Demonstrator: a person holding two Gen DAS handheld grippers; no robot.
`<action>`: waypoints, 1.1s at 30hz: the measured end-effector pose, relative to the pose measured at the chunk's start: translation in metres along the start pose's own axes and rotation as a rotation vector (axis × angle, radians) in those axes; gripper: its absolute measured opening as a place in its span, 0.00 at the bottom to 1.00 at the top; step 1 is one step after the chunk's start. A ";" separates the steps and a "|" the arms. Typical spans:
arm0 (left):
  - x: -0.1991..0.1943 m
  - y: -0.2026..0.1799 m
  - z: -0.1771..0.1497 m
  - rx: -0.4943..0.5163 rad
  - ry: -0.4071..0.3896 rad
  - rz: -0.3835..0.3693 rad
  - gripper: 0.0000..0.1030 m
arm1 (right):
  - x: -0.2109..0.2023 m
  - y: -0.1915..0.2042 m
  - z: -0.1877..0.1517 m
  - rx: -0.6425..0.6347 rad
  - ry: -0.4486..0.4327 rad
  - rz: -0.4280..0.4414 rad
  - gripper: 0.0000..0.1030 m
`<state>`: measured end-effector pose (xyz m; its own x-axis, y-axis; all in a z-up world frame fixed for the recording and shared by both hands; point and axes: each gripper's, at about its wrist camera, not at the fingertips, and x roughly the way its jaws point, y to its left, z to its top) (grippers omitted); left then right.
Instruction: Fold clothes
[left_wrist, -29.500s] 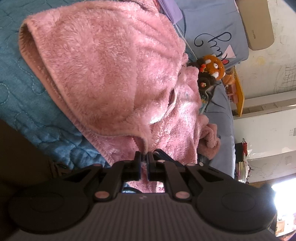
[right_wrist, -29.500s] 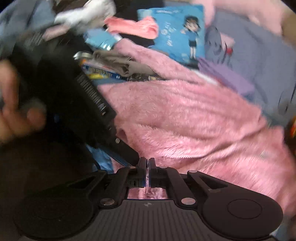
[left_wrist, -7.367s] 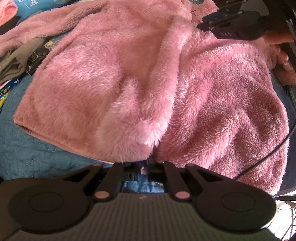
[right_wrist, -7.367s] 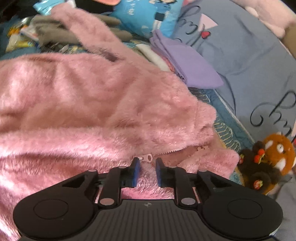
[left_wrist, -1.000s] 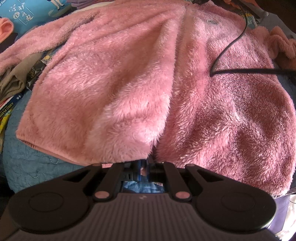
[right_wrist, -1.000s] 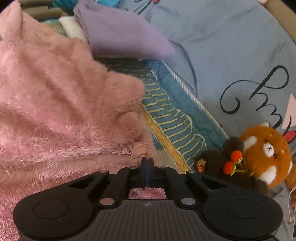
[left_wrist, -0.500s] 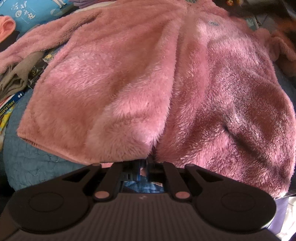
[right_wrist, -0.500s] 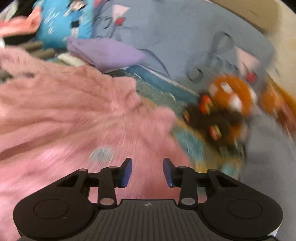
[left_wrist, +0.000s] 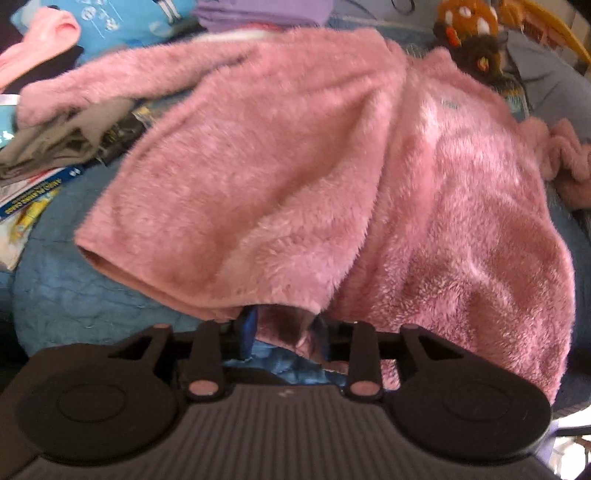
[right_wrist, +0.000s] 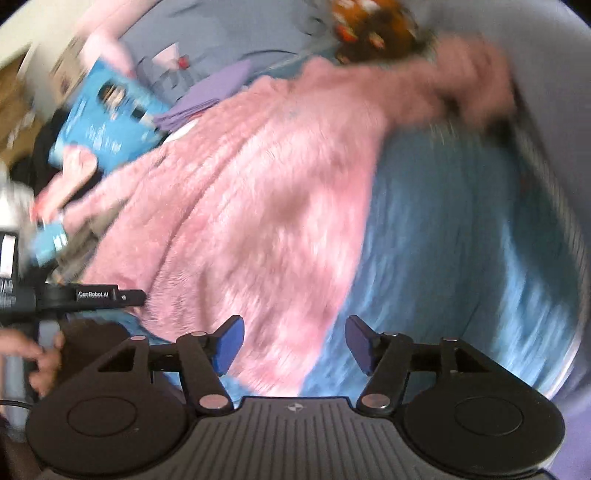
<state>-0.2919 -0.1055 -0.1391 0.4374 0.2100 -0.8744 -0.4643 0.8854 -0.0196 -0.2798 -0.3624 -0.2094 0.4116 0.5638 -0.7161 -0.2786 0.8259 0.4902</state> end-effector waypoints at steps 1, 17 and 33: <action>-0.005 0.003 -0.002 -0.012 -0.009 -0.010 0.42 | 0.005 -0.006 -0.005 0.087 -0.003 0.027 0.58; -0.050 0.128 0.005 -0.259 -0.098 0.114 0.67 | -0.037 -0.027 -0.026 0.180 -0.066 -0.128 0.07; 0.016 0.184 0.018 -0.605 0.180 -0.289 0.75 | -0.028 -0.028 -0.029 0.187 -0.040 -0.132 0.12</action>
<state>-0.3563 0.0678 -0.1485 0.4978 -0.1179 -0.8593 -0.7192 0.4976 -0.4849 -0.3089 -0.4013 -0.2176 0.4690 0.4471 -0.7616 -0.0556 0.8756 0.4798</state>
